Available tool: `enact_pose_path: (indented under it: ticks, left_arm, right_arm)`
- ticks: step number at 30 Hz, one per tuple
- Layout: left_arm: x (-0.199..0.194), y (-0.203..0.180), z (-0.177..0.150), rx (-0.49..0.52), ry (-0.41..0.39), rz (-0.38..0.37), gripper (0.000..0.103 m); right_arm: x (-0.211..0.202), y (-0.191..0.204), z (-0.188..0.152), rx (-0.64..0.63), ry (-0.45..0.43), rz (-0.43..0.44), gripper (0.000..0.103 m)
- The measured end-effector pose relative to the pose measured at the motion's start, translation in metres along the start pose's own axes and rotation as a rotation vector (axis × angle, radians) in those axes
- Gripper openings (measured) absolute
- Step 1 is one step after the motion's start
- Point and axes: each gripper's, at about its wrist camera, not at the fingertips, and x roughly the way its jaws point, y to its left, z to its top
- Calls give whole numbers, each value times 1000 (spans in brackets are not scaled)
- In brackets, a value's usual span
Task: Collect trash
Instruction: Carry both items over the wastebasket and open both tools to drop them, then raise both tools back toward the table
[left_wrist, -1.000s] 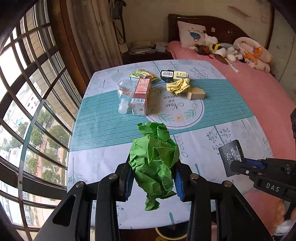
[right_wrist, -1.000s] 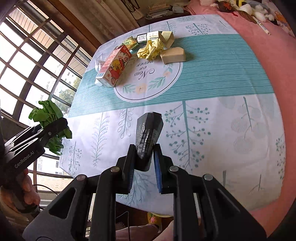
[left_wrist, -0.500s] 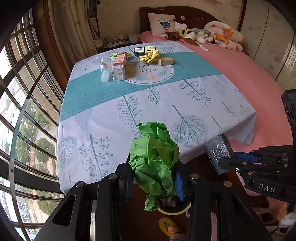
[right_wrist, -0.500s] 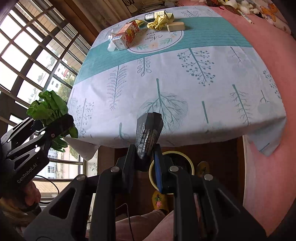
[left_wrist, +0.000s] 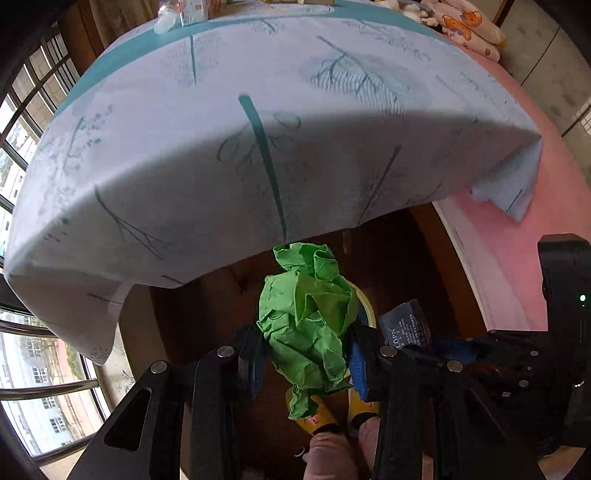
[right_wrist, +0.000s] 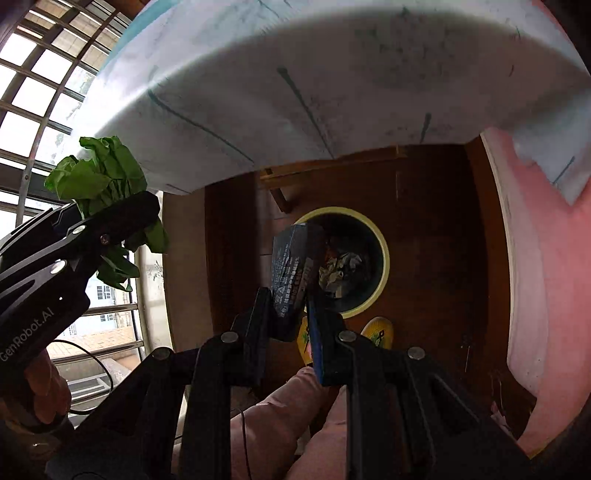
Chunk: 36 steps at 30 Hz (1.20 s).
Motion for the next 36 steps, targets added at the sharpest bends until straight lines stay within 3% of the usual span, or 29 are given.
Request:
enact_pose_path:
  ticks: [8,15,22,25,27,29,36]
  left_arm:
    - [131,-3,-38,-41,64,44,37]
    - [198,-1,-58,-68,126,43,40]
    - [226,3,-61,-109,159,42,50]
    - [227,7,-62,-120,138,60,62]
    - [227,10,-62,-121,138,72,75]
    - [228,14,-59,-135,156,69,80]
    - [213,17,-52,-145,182,82,81]
  right_arm:
    - [147,-55,-18,25,71,-38,18]
    - [221,-80,-19,30,93,-42,20]
    - [252,-97,-17,43,104,-26,29]
    - [257,-103,-15,63,110,-25,36]
    - [258,-106,-11,87,124,-33,46]
    - [259,-111,-9,105,124,-33,50]
    - [253,-112,-7,118,116,-33,54]
